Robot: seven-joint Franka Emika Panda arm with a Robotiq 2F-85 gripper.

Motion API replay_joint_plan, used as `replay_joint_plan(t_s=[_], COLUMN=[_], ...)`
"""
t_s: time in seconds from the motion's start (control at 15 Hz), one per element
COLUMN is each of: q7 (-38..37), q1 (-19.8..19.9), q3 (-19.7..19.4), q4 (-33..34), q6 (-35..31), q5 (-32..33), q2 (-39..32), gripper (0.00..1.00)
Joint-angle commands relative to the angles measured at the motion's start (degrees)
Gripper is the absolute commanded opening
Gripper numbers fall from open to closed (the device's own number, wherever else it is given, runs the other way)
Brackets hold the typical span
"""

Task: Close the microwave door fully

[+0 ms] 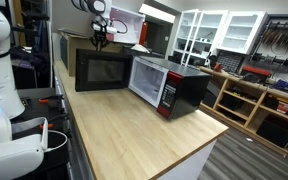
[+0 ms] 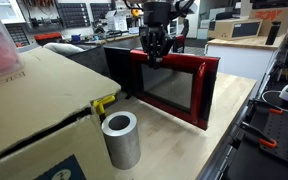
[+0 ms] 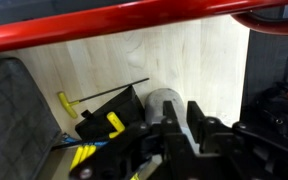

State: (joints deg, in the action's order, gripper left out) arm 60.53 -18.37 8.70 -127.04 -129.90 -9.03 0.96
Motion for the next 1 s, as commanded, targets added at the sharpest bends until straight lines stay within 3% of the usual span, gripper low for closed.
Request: replay_joint_plan(t_s=[0.0, 0.27, 0.93], q7=[1.3, 1.0, 1.3], q1=[1.9, 2.5, 4.6], q3=[2.0, 2.8, 2.4], q4=[2.9, 2.4, 0.1], q6=[6.0, 9.5, 11.5], q5=[4.6, 9.7, 15.5], q2=[-1.3, -1.1, 0.2], gripper=[0.0, 0.0, 0.0])
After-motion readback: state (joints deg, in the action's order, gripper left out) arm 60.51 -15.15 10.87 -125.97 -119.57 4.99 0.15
